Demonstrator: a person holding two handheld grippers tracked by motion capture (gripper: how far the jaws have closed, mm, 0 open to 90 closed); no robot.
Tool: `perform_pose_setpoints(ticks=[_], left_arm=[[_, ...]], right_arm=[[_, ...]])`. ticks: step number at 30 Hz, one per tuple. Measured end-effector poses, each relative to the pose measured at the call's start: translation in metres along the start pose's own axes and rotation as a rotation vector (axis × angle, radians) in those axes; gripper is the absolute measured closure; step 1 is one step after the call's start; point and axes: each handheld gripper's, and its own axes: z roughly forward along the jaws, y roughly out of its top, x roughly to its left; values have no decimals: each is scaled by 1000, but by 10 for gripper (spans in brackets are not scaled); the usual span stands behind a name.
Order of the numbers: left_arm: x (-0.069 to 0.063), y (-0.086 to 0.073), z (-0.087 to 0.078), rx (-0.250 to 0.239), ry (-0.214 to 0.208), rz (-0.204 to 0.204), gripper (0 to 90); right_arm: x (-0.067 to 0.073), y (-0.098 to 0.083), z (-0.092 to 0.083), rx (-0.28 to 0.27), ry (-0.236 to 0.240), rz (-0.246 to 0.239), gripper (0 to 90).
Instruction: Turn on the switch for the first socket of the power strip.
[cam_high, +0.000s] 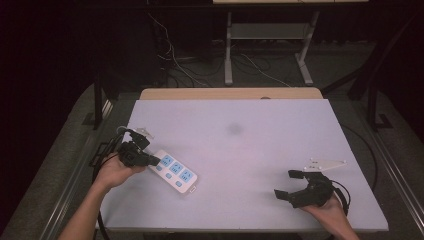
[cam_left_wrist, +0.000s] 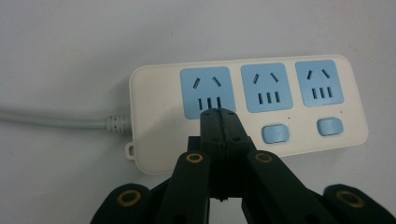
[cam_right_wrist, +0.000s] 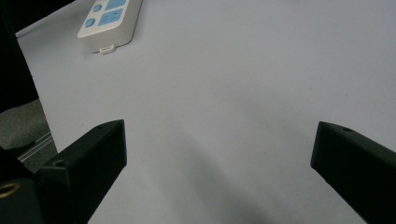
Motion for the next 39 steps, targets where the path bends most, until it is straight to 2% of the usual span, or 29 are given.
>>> perform_pose_setpoints(ticks=[10, 17, 26, 28, 33, 36, 39], left_arm=[[2, -4, 8, 30, -4, 5, 894], [1, -2, 11, 32, -5, 12, 893], [4, -2, 12, 25, -10, -9, 892], [5, -4, 13, 9, -18, -24, 893], [12, -11, 14, -37, -73, -93, 894], [13, -11, 14, -29, -72, -89, 895], [12, -12, 15, -34, -69, -104, 895]], right_arm=[[-1, 0, 1, 8, 1, 0, 32], [-2, 0, 2, 12, 0, 0, 32], [-3, -1, 1, 15, -4, 5, 31], [-3, -1, 1, 17, -5, 6, 32], [-3, -1, 1, 19, -6, 7, 31], [-4, -2, 0, 19, -11, 12, 31], [-6, -1, -1, 12, -14, 16, 31]])
